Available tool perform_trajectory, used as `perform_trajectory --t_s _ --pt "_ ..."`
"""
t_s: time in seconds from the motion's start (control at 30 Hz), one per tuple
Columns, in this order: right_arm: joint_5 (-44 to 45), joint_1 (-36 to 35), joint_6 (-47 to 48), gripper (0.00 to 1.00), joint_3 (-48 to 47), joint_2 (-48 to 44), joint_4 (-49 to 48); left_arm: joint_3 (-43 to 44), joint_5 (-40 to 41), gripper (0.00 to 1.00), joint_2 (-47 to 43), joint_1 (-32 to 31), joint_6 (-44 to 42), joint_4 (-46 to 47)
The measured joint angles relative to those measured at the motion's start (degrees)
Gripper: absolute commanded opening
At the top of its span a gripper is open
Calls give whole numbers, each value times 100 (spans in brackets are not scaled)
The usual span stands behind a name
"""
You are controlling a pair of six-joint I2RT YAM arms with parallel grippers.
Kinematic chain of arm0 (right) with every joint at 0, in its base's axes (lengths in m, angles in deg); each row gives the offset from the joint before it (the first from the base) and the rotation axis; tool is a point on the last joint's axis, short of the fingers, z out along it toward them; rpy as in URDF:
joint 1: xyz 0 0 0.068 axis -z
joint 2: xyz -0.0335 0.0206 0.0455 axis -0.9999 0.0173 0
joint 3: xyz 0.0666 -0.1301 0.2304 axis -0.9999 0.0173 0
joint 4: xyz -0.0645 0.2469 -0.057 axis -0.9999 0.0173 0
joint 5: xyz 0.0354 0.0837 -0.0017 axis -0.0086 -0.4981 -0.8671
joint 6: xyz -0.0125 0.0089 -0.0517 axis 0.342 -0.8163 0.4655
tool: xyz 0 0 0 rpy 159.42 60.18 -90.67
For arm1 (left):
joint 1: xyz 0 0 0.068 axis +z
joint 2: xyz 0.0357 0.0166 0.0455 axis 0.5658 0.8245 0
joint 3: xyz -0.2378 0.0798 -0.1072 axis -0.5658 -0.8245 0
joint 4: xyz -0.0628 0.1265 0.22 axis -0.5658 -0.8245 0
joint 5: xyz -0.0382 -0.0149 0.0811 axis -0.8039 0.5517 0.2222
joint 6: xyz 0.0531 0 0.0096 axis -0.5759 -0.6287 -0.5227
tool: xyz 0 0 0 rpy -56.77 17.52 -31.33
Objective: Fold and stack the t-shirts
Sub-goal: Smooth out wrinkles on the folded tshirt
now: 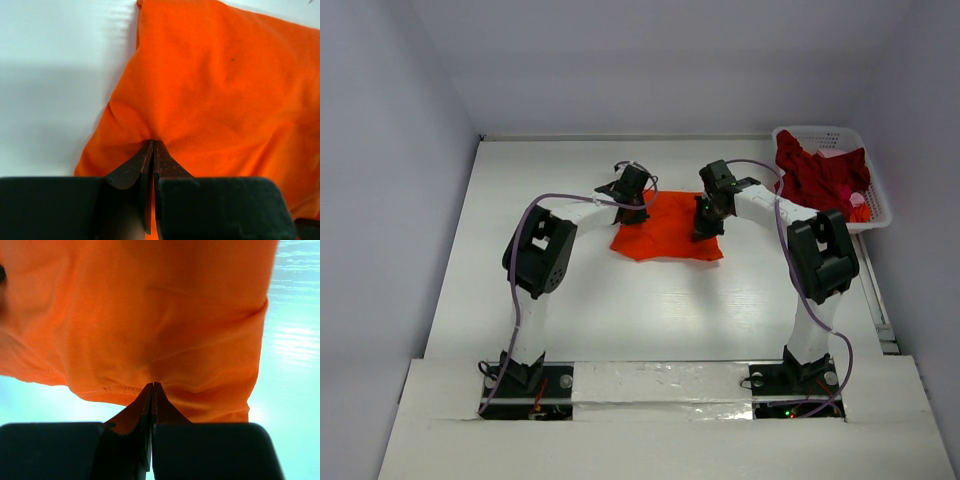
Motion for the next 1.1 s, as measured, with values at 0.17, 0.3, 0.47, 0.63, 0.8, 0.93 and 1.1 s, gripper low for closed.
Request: perform_trajectory --t_s 0.17,0.3,0.47,0.63,0.8,0.93,1.1 --pt "-2 0 0 0 -17 0 2 -389 20 0 -262 0 46 63" --pt "-13 0 0 0 -39 0 2 -557 28 0 -380 0 72 85" --pt "-55 0 0 0 -50 0 0 -592 35 0 -411 0 85 85" --pt "-66 0 4 0 -50 0 0 -590 24 0 -444 0 85 44" --pt "-61 0 7 0 -92 0 4 -391 48 11 -476 0 81 -199" --pt "-66 0 4 0 -181 0 0 -122 125 37 -564 0 46 -337" --pt "-98 0 9 34 -210 -2 2 -63 302 72 -1069 0 52 -448"
